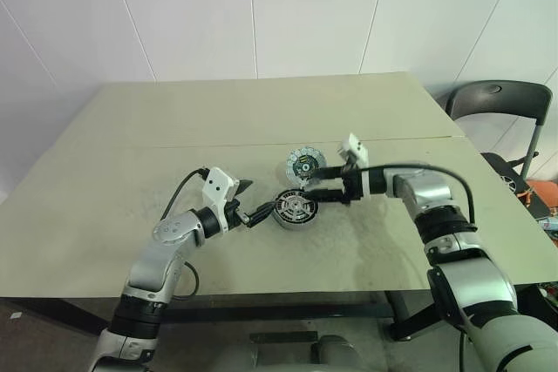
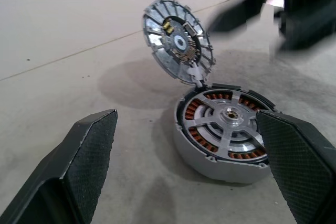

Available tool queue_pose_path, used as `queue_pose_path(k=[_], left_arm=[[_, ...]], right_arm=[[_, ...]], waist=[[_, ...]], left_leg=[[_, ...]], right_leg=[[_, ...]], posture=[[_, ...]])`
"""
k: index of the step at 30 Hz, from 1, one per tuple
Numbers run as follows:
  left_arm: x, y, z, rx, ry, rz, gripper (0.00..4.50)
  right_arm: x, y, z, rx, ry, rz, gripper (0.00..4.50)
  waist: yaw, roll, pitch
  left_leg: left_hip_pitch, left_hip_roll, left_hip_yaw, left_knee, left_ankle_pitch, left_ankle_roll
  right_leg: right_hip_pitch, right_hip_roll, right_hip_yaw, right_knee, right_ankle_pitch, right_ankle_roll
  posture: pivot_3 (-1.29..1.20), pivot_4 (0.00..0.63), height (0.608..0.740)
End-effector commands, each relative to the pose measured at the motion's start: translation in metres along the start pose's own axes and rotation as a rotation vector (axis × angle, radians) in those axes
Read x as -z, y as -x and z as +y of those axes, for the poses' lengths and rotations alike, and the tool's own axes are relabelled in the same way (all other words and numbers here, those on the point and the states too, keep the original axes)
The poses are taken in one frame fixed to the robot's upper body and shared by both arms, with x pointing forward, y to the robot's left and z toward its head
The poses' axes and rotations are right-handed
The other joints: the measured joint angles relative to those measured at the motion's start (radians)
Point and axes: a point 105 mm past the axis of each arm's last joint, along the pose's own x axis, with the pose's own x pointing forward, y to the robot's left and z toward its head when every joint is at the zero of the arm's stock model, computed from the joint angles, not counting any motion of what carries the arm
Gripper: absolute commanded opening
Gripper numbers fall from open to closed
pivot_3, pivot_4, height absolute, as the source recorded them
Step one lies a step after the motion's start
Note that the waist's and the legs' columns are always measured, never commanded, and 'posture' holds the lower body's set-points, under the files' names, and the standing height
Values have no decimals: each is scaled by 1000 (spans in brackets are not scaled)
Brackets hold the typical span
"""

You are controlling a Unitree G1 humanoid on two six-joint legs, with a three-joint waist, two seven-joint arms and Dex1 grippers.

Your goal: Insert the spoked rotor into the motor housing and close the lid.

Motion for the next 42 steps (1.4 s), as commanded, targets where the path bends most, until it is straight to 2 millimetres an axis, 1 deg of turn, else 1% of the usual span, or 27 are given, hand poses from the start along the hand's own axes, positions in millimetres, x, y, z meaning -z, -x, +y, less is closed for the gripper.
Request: queue_pose_path(k=[1,4,6,10,14,19,20,21,22,26,28,29,30,33,34,38,42], left_arm=[[-10,-1,0,7,-32,-29,4500],[-9,-1,0,4,-31,-27,4500],[-9,0,0,3,-30,-26,4500],[-9,0,0,0,-29,-25,4500],[-9,-1,-1,2,-28,-29,4500],[-10,-1,-2,6,-28,-31,4500],[-10,0,-2,7,-29,-31,4500],[-10,0,-2,8,-29,-31,4500],[-10,0,-2,8,-29,-30,4500],[-10,0,-2,10,-31,-29,4500],[-10,0,-3,11,-31,-28,4500],[-10,0,-2,10,-31,-27,4500],[-10,0,-2,10,-31,-27,4500],[-10,-1,-2,11,-31,-25,4500],[-10,-1,-3,11,-31,-25,4500],[-10,-1,-2,11,-31,-24,4500],[-10,-1,-3,10,-31,-22,4500]], right_arm=[[-19,-2,6,-8,132,18,4442],[-2,-9,12,-31,163,109,4442],[7,-12,15,-51,178,152,4442],[14,-14,12,-31,196,203,4442],[27,-17,6,5,219,271,4442],[28,-17,-1,44,220,289,4442],[29,-17,-1,47,215,284,4166],[28,-17,0,42,210,278,4063],[28,-17,1,32,209,271,3850],[24,-20,7,9,195,229,2558],[19,-23,14,-23,165,180,1892],[18,-24,18,-38,161,173,1498],[19,-24,20,-46,159,172,1199],[23,-26,18,-22,151,186,196],[22,-27,19,-22,151,183,39],[12,-30,24,-44,146,133,39],[9,-29,21,-32,143,122,39]], waist=[[0,0,0],[2,0,0],[3,0,0],[3,-1,0],[3,-1,-1],[4,-1,-1],[4,-1,-1],[4,-1,-1],[5,-1,-1],[4,-1,-1],[4,-1,-1],[3,-1,-1],[2,-1,-1],[0,-1,-1],[1,-1,-1],[3,-1,-1],[2,-1,-1]], left_leg=[[0,0,0,0,0,0],[0,0,0,0,0,0],[0,0,0,0,0,0],[1,0,0,0,0,0],[3,0,0,1,0,0],[6,0,0,2,0,0],[7,0,0,2,0,0],[7,0,0,2,0,0],[7,0,0,2,0,0],[7,0,0,1,0,0],[7,1,0,1,0,0],[6,1,-1,1,0,0],[6,1,0,1,0,0],[6,2,0,0,0,0],[6,3,0,0,0,0],[6,4,0,1,0,0],[5,4,0,0,0,0]], right_leg=[[0,0,0,0,0,0],[0,0,0,0,0,0],[0,0,0,0,0,0],[1,0,0,-1,0,0],[3,0,0,0,0,0],[8,1,0,-1,0,-1],[8,1,0,-1,0,-1],[8,1,0,-1,0,-1],[9,1,0,-1,0,-1],[8,1,0,-1,0,0],[7,1,0,-1,0,0],[7,1,0,-1,0,0],[7,1,0,-1,0,0],[6,2,0,-1,0,0],[6,3,0,-1,0,0],[6,4,0,-1,0,-1],[5,4,0,-1,0,-1]], posture=[[0,0,740],[0,0,740],[0,0,740],[0,0,740],[0,0,740],[0,0,740],[0,0,740],[0,0,740],[0,0,740],[0,0,740],[0,0,740],[0,0,740],[0,0,740],[0,0,740],[0,0,740],[0,0,740],[0,0,740]])
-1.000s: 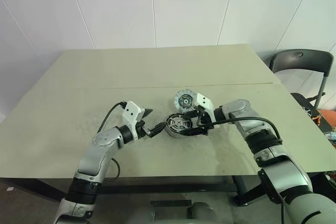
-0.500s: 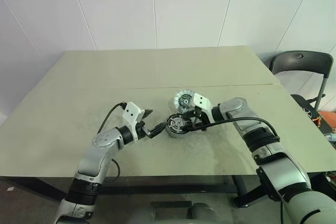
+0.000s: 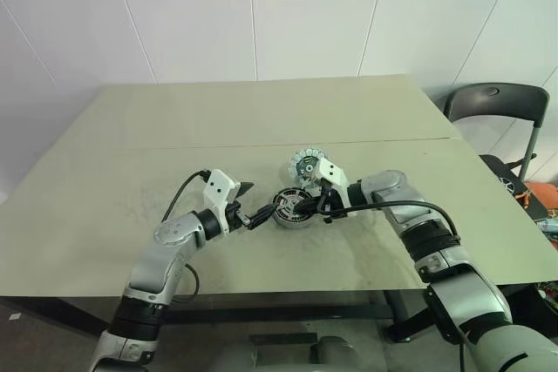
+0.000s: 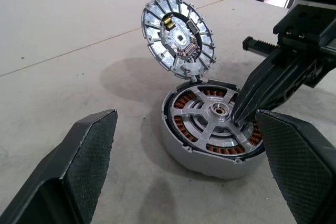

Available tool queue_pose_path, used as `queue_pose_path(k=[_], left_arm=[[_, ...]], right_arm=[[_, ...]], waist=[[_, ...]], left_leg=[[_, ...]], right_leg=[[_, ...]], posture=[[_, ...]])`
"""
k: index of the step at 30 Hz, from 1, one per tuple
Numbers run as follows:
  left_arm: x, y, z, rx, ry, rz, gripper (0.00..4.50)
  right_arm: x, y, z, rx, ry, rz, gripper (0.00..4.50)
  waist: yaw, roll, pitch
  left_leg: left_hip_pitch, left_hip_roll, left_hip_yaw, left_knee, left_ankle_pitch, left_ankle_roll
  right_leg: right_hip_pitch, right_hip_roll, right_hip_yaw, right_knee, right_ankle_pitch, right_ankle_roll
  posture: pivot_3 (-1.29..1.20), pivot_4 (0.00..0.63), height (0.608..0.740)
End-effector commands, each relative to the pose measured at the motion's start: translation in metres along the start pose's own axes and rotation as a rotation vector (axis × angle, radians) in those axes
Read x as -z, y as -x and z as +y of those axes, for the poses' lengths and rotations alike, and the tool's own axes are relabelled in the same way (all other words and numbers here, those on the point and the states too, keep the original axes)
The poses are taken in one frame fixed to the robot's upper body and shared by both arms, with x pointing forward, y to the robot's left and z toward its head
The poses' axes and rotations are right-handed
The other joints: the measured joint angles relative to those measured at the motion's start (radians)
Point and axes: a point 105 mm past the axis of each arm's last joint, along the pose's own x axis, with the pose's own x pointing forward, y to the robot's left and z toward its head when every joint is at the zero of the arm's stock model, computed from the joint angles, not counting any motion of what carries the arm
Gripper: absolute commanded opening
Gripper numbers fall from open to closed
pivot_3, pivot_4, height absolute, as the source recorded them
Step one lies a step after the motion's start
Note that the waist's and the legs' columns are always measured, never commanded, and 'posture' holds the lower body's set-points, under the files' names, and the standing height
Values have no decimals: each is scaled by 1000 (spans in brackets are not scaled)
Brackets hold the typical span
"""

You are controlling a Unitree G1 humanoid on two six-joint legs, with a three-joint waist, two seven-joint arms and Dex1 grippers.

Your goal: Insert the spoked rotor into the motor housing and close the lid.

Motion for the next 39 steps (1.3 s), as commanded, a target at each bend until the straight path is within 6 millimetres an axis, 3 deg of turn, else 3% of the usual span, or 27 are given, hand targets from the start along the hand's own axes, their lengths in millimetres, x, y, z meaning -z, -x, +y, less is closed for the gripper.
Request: queue_pose_path(k=[1,3,7,9,10,13,16,20,24,31,39], left_arm=[[-13,-1,-2,9,-39,-30,4500],[-12,-1,-2,7,-39,-26,4500],[-10,-1,-2,9,-38,-21,4500],[-10,-1,-2,11,-38,-21,4500],[-10,-1,-3,12,-38,-20,4500],[-10,-1,-3,14,-39,-19,4500],[-10,0,-4,16,-41,-19,4500],[-10,1,-3,16,-42,-17,4500],[-9,1,-4,19,-40,-15,4500],[-11,1,-5,35,-50,-10,4500],[-12,1,-6,47,-56,-7,4500]], right_arm=[[-8,2,0,-1,16,-34,39],[-19,7,6,-44,22,-95,39],[-64,26,14,-116,2,-311,39],[-97,44,1,-51,-17,-482,39],[-112,54,-18,47,-57,-571,39],[-131,79,-60,276,-190,-728,39],[-131,89,-76,372,-206,-738,39],[-131,93,-72,377,-102,-662,39],[-116,89,-77,451,-4,-520,39],[-107,81,-86,531,15,-453,39],[-96,92,-100,651,32,-390,39]], waist=[[0,0,0],[1,0,0],[0,0,0],[-1,1,1],[-1,1,1],[1,2,1],[7,1,1],[-1,2,1],[-3,2,1],[-4,2,1],[-2,2,1]], left_leg=[[0,0,0,0,0,0],[-1,0,0,0,0,0],[-4,0,0,0,0,0],[-4,0,0,0,0,0],[-5,0,0,0,0,0],[-4,1,0,-1,1,-1],[-4,1,-1,-2,1,-1],[-6,1,2,-3,0,-1],[-6,1,4,-4,0,-1],[-5,2,5,-3,1,-1],[-5,2,5,-3,1,-1]], right_leg=[[0,0,0,0,0,0],[-1,0,0,0,0,0],[-4,0,0,0,0,0],[-4,0,0,0,0,0],[-5,0,0,0,1,-1],[-5,1,1,0,2,-2],[-4,2,0,0,2,-3],[-7,1,2,-2,2,-3],[-9,1,3,-2,2,-3],[-8,2,4,-1,2,-3],[-7,2,4,-1,2,-3]], posture=[[0,0,740],[0,0,740],[0,0,740],[0,0,740],[0,0,740],[0,0,740],[0,0,740],[0,0,740],[0,0,740],[0,0,740],[0,0,740]])
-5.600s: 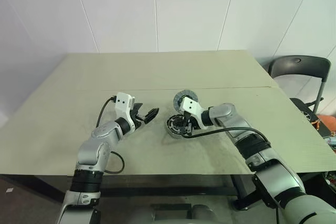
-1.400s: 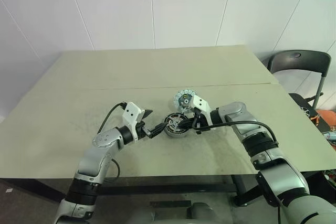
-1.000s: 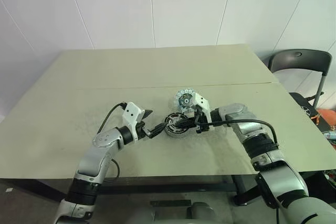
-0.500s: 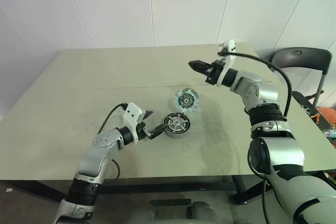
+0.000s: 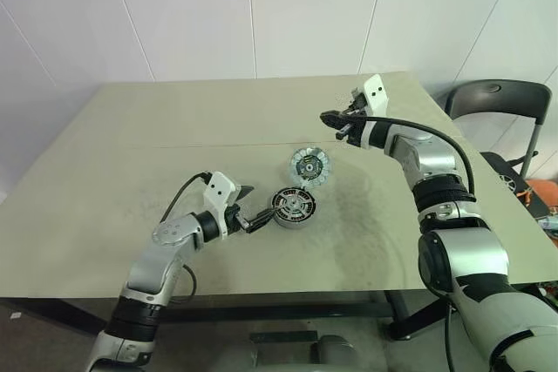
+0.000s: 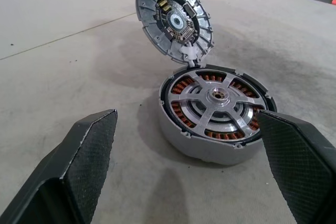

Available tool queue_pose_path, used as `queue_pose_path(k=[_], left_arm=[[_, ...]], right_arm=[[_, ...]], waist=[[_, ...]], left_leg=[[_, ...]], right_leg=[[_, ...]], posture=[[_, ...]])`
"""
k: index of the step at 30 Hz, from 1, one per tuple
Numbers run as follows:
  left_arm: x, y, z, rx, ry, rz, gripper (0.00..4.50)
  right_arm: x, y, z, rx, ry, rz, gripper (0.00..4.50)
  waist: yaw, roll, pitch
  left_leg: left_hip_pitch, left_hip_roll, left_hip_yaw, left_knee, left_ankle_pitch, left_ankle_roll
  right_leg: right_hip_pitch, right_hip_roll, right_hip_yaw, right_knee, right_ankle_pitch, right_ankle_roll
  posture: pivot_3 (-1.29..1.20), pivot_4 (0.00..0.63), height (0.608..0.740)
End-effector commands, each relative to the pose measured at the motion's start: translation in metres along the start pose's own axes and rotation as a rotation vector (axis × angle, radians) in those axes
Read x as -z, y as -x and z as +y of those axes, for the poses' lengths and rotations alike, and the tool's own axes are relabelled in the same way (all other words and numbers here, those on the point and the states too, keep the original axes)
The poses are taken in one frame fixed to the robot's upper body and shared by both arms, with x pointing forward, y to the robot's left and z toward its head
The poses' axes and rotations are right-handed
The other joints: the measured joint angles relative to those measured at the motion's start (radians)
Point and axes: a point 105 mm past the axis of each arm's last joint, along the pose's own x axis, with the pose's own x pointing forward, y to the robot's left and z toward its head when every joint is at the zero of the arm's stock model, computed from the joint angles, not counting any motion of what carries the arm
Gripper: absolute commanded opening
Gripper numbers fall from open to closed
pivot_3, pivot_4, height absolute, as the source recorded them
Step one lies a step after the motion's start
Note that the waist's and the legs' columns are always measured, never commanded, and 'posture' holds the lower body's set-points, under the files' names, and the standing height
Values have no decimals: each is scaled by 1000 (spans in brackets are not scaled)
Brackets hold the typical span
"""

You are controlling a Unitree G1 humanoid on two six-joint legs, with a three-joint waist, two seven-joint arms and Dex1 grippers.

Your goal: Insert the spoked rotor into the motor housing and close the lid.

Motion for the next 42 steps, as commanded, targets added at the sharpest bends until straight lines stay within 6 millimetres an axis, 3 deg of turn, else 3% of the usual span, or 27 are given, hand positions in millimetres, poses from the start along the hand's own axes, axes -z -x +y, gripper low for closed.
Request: queue_pose_path(k=[1,10,17,22,27,34,38,40,42], left_arm=[[-17,-2,-5,28,-45,-45,4500],[-17,0,-6,31,-49,-43,4500],[-16,-3,-11,49,-46,-40,4500],[-17,-3,-10,50,-48,-40,4500],[-18,-6,-12,53,-44,-50,4500],[-18,-8,-12,53,-39,-58,4500],[-18,-8,-11,50,-40,-59,4500],[-18,-7,-10,47,-41,-60,4500],[-19,-7,-10,47,-43,-61,4500]], right_arm=[[-15,4,-12,49,81,-12,39],[3,13,-29,128,154,88,39],[22,15,-28,112,179,165,39],[55,24,-32,128,342,335,39],[48,16,-11,-1,210,246,39],[32,16,-3,-73,104,153,39],[26,17,13,-183,66,116,39],[28,17,15,-193,64,121,39],[33,14,4,-98,108,157,39]], waist=[[0,0,0],[-4,0,0],[-2,0,0],[0,0,0],[-6,0,0],[-3,0,0],[-3,0,0],[-2,0,0],[-1,0,0]], left_leg=[[0,0,0,0,0,0],[0,0,1,0,0,0],[0,0,1,0,0,0],[1,0,1,0,0,0],[1,0,1,1,0,0],[1,0,1,1,0,0],[1,0,1,1,0,0],[1,0,1,1,0,0],[1,0,1,2,0,0]], right_leg=[[0,0,0,0,0,0],[0,0,0,0,0,0],[0,0,1,0,0,0],[1,0,1,0,0,0],[1,0,1,0,0,0],[1,0,1,0,0,0],[1,0,1,0,0,0],[1,0,1,0,0,0],[1,0,1,0,0,0]], posture=[[0,0,740],[0,0,740],[0,0,740],[0,0,740],[0,0,740],[0,0,740],[0,0,740],[0,0,740],[0,0,740]])
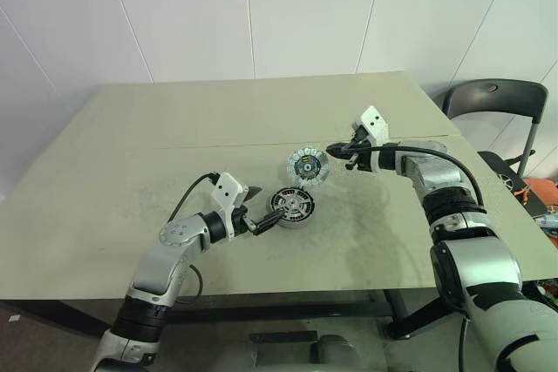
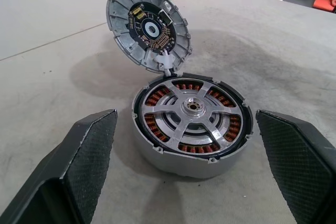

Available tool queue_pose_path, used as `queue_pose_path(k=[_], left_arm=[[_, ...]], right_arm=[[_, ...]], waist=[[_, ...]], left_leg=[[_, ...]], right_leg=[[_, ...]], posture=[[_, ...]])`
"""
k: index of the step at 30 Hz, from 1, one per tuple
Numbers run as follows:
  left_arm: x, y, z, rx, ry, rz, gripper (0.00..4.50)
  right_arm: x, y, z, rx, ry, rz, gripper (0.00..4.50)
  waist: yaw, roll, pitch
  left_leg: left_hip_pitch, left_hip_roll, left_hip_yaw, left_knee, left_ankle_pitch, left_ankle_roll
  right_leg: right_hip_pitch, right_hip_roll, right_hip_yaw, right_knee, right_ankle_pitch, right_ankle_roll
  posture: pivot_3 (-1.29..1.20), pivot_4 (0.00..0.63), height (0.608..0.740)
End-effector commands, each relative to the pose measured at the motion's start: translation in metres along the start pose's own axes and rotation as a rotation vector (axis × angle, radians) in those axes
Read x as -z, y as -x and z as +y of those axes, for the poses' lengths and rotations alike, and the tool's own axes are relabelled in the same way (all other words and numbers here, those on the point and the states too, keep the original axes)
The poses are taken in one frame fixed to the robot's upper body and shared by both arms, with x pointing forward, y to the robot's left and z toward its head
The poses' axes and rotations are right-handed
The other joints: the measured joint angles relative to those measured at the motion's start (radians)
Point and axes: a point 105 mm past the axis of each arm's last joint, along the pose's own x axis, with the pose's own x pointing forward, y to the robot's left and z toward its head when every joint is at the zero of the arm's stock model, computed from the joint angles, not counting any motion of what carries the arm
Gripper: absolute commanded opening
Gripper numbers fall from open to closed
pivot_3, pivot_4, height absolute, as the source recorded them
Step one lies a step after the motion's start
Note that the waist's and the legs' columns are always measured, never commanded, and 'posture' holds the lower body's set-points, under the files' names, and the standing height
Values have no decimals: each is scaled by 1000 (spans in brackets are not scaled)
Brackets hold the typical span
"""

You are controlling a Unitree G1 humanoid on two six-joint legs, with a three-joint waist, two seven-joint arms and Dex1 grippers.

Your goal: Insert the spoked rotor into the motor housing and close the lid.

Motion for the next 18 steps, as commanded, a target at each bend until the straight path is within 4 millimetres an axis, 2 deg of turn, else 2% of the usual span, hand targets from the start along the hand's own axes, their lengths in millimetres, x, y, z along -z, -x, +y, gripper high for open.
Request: queue_pose_path(k=[1,3,5,8,12,18], left_arm=[[-16,0,2,3,-44,-47,4500],[-16,0,2,4,-44,-48,4500],[-16,0,2,3,-44,-48,4500],[-17,0,2,1,-44,-48,4500],[-16,1,3,-3,-45,-48,4500],[-17,2,3,-4,-46,-47,4500]], right_arm=[[-11,-1,-14,116,66,-4,39],[-8,-1,-23,201,88,14,39],[-3,-5,-22,195,88,36,39],[4,-12,-11,140,72,51,39],[3,-17,8,8,6,13,39],[-15,-12,29,-161,-82,-113,39]], waist=[[2,0,0],[2,0,0],[2,0,0],[-3,0,0],[-2,0,0],[-2,0,0]], left_leg=[[0,0,0,0,0,0],[0,0,0,1,0,0],[0,0,0,0,0,0],[0,0,1,0,0,0],[0,0,0,0,0,0],[0,0,0,1,0,0]], right_leg=[[0,0,0,0,0,0],[0,0,0,0,0,0],[0,0,0,0,0,-1],[0,0,0,0,0,0],[0,1,0,0,0,0],[0,1,0,0,0,0]], posture=[[0,0,740],[0,0,740],[0,0,740],[0,0,740],[0,0,740],[0,0,740]])
